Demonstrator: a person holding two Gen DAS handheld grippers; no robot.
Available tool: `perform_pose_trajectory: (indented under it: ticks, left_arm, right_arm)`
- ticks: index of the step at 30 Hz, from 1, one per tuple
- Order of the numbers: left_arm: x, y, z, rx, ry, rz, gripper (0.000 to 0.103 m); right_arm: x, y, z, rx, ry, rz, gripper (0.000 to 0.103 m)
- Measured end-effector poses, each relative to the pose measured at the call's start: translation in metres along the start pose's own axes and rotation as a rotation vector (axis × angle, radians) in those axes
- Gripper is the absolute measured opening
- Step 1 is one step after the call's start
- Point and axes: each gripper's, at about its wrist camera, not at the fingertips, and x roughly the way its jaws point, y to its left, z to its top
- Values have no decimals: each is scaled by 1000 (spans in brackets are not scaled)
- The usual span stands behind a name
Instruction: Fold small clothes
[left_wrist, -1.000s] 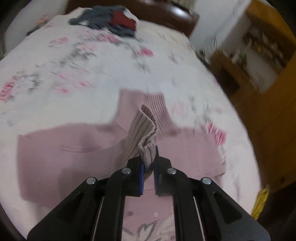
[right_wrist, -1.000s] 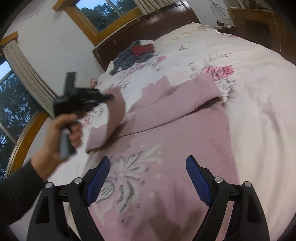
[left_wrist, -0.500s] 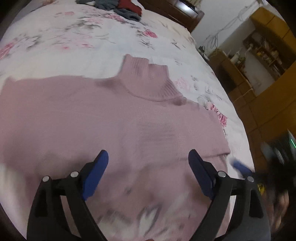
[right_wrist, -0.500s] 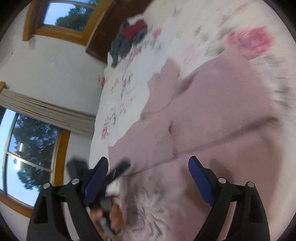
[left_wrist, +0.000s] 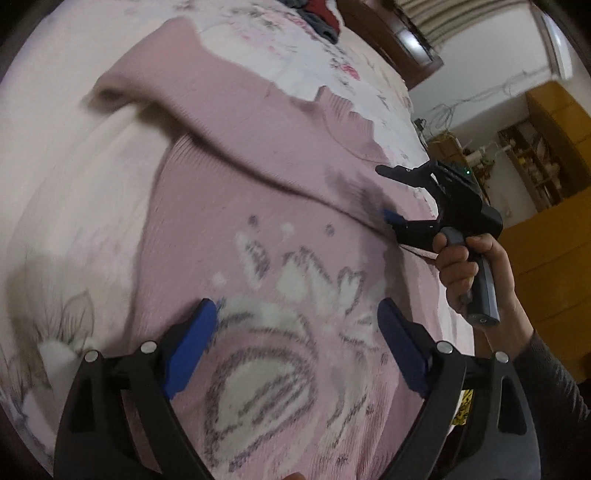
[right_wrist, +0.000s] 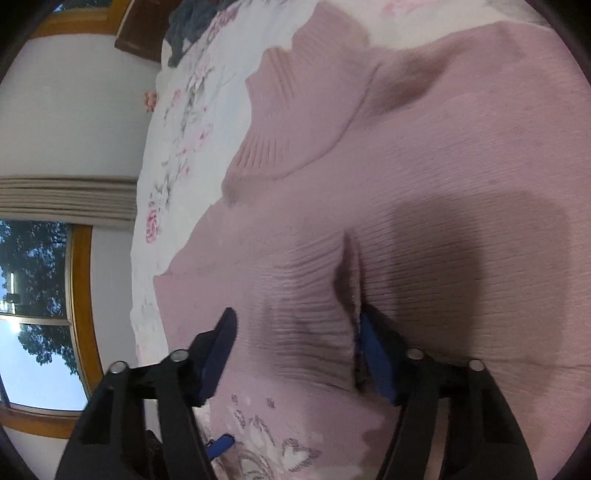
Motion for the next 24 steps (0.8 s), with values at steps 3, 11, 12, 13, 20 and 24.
perform_pose_trajectory:
  ticks: [3, 11, 12, 13, 20, 24]
  left_arm:
    - [-6, 3, -1, -10, -4, -3, 88]
    - [-39, -4, 22, 33, -47, 34, 88]
    - [-44, -5, 27, 40, -56, 37, 88]
    - [-48, -6, 33, 43, -63, 37, 88]
    - [-70, -15, 95, 27, -111, 0, 89]
    - [-61, -23, 122, 30, -99, -10, 89]
  right_arm:
    - [5, 7, 2, -15, 33, -28, 30]
    - [-85, 58, 17, -168, -74, -33, 7]
    - [-98, 63, 19, -185, -87, -38, 7]
    - [-116, 68, 21, -204, -107, -47, 7]
    - [-184, 49, 33, -222, -184, -131, 7]
    - [-193, 5, 39, -159, -188, -167, 6]
